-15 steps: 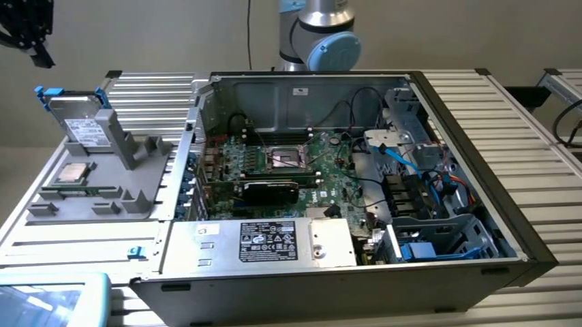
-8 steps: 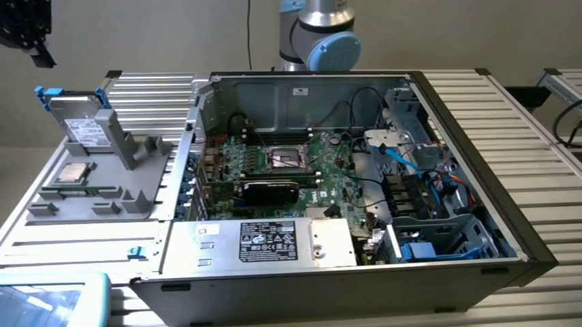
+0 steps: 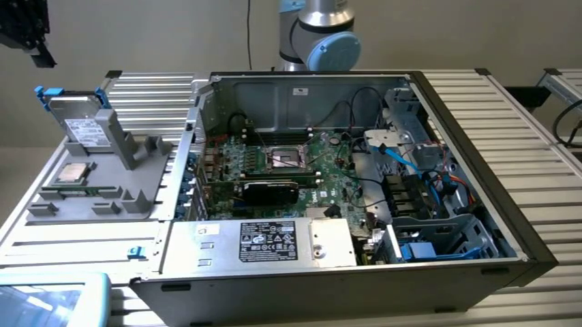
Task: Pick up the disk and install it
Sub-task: 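Pick up the disk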
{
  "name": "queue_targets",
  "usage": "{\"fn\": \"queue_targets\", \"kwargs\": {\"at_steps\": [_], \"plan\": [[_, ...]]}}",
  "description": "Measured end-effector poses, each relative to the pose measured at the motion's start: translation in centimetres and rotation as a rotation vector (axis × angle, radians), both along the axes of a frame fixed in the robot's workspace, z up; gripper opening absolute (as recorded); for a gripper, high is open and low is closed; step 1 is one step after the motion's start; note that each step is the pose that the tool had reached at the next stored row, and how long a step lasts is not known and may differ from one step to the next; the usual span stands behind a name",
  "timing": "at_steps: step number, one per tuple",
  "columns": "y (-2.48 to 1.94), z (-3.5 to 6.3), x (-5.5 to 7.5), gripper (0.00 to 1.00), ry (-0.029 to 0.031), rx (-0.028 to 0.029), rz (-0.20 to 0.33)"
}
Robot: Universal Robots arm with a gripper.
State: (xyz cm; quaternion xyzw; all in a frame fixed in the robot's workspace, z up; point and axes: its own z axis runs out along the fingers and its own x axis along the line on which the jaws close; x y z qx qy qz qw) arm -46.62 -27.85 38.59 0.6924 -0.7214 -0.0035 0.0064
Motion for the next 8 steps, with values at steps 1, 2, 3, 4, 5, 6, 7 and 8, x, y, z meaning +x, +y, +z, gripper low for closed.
{"fn": "queue_targets", "kwargs": {"at_steps": [1,2,3,4,5,6,7,8], "plan": [[0.02,0.0,0.0,0.11,0.0,0.0,0.005],[0.02,0.0,0.01,0.11,-0.0001,0.0,0.006],[0.02,0.0,0.01,0.11,0.0,0.0,0.006],[0.02,0.0,0.01,0.11,0.0,0.0,0.006],[0.02,0.0,0.01,0.11,0.0,0.0,0.006],[0.02,0.0,0.01,0.11,0.0,0.0,0.006],[0.02,0.0,0.01,0.11,0.0001,0.0,0.006],[0.02,0.0,0.01,0.11,0.0001,0.0,0.006]]}}
